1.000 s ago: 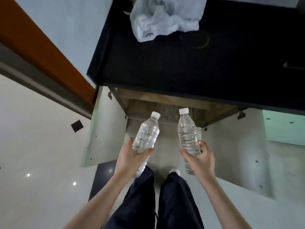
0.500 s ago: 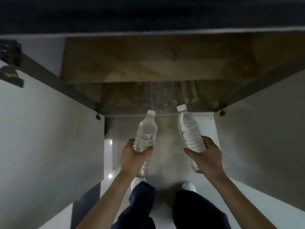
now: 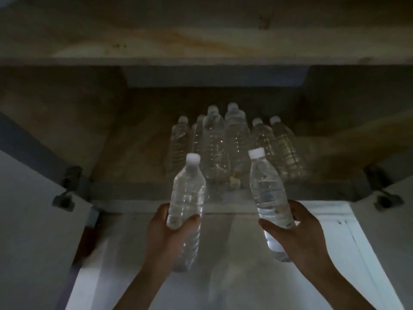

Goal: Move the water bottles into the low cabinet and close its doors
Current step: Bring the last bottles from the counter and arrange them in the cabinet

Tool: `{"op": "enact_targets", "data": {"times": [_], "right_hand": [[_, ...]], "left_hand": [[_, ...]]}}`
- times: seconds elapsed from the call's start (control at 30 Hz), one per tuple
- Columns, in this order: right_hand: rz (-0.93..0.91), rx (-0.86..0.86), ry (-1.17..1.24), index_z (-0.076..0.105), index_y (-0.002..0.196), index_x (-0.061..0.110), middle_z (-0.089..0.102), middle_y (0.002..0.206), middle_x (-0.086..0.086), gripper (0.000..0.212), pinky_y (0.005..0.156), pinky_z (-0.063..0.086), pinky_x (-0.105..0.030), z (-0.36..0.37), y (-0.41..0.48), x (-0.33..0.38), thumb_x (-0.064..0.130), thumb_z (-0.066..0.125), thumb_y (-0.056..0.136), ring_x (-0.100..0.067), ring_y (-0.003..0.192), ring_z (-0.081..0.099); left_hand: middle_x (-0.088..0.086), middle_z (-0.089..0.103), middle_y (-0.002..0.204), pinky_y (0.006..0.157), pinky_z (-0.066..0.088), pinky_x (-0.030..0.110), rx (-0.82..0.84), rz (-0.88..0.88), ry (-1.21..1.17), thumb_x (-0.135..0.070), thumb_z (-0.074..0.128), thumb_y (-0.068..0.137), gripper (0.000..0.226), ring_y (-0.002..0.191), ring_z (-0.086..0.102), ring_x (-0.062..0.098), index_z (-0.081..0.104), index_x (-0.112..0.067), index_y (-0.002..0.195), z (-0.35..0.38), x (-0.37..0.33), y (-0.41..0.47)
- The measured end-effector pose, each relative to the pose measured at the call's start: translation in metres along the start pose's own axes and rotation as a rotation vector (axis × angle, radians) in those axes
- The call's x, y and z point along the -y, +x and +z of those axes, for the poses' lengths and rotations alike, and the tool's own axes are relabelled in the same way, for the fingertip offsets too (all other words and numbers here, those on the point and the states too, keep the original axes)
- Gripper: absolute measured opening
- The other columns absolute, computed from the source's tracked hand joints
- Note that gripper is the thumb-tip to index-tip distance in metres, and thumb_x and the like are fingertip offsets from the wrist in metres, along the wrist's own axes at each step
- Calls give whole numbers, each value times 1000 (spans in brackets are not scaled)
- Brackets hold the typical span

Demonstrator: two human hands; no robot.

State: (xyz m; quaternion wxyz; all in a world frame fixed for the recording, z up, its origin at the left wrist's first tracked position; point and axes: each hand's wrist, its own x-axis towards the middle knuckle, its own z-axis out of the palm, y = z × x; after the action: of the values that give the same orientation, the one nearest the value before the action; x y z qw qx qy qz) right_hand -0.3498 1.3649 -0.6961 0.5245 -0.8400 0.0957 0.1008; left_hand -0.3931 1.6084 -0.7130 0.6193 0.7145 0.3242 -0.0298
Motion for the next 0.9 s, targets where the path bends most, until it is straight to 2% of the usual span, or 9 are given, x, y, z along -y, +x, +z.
{"op": "enact_targets", "data": {"times": [0.1,0.23,0.4,0.5,0.57,0.63,0.67,0.77,0.9], "right_hand": [[-90,-24,27,64,112,27,69,101,12,43,72,48,-16,7,18,-3,26,85,74,-1,92,65],[-139,-44,82,62,109,32,68,98,16,40,71,48,-14,-2,31,16,29,84,76,1,90,65],[-138,-71,79,65,86,26,71,80,9,24,53,46,-8,-7,64,52,19,84,74,2,65,67],[-159,-47,84,68,88,25,74,79,6,21,52,49,-14,-3,85,54,19,84,75,-2,64,69],[-161,-24,90,70,90,24,75,80,6,22,60,55,-25,1,100,52,18,84,74,-7,68,71],[-174,-45,92,71,90,23,75,80,6,23,68,56,-31,4,113,52,16,85,73,-13,74,71],[-183,-59,90,71,90,22,75,81,6,23,69,55,-29,6,119,51,15,85,73,-13,76,71],[-189,-82,125,70,90,20,73,82,7,20,66,51,-25,5,127,53,15,83,76,-10,78,68],[-193,-83,115,65,95,15,65,81,10,20,61,48,-9,3,142,50,10,78,81,-10,78,61]], "left_hand": [[-2,71,79,55,53,21,-38,167,24,-24,82,77,25,62,67,4,65,-20,95,3,-13,19],[-2,74,72,63,57,33,-88,212,-29,-21,84,73,26,66,72,17,67,-19,92,7,-52,35],[-11,65,82,53,47,11,-34,303,38,-13,80,78,32,69,63,-4,55,-31,85,11,-98,54],[-10,64,79,51,46,5,-53,368,97,-4,79,78,37,59,61,-10,55,-31,82,12,-98,73],[-10,66,78,52,50,10,-64,405,125,-10,80,78,33,59,64,-6,56,-32,81,12,-91,89],[-8,69,75,62,59,28,-97,419,149,-19,81,78,25,64,67,0,60,-31,78,14,-87,102],[-6,70,73,67,60,36,-112,409,160,-24,82,77,20,67,69,6,63,-30,76,15,-85,108],[1,74,72,73,60,45,-90,378,159,-34,79,79,15,71,72,19,70,-23,75,20,-87,116],[0,73,71,72,57,39,-82,378,240,-42,74,83,21,71,71,17,72,-22,76,24,-98,128]]}}
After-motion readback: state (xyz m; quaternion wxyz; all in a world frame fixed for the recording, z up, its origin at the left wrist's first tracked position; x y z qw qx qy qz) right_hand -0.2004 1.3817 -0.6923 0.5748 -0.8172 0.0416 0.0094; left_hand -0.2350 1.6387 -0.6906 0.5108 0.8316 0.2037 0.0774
